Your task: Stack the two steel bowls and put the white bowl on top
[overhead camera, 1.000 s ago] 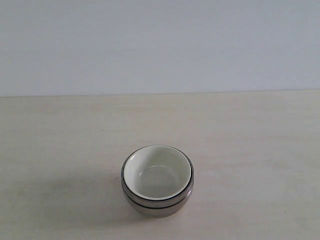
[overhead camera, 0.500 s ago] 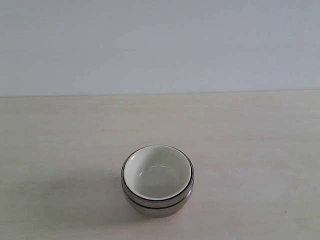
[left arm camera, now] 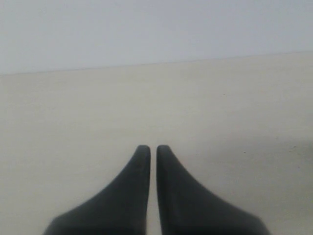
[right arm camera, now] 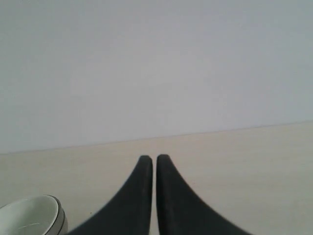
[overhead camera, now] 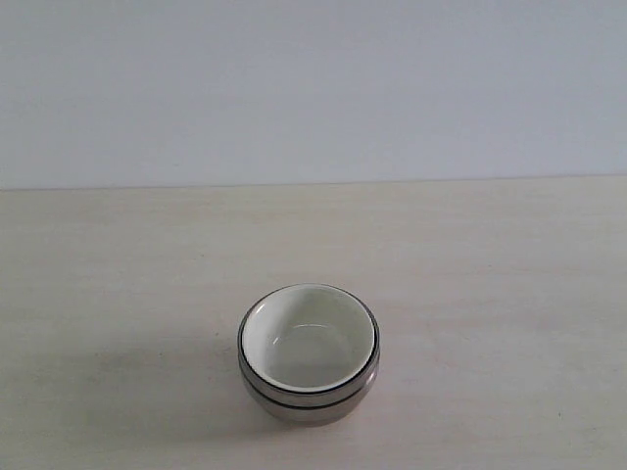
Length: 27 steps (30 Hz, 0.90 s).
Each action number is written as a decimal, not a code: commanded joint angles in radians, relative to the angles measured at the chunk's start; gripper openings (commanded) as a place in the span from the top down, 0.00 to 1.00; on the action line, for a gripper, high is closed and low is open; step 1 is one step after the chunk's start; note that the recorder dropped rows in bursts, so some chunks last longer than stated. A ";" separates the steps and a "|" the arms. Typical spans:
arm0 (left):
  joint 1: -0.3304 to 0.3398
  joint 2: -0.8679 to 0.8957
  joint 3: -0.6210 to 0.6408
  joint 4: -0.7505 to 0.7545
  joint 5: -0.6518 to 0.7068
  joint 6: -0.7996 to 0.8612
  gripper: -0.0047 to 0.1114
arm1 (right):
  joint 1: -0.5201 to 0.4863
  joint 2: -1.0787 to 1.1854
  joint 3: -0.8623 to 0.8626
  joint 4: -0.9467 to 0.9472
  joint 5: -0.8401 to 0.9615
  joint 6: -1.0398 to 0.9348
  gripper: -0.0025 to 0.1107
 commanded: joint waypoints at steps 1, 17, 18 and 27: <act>0.001 -0.003 0.004 0.002 0.002 -0.008 0.92 | -0.003 -0.005 0.005 -0.004 -0.007 -0.009 0.98; 0.001 -0.003 0.004 0.002 0.002 -0.008 0.92 | -0.003 -0.005 0.005 0.136 0.049 -0.206 0.98; 0.001 -0.003 0.004 0.002 0.002 -0.008 0.92 | -0.003 -0.005 0.005 0.214 0.064 -0.301 0.98; 0.001 -0.003 0.004 0.002 0.002 -0.008 0.92 | -0.091 -0.005 0.005 0.467 0.099 -0.568 0.98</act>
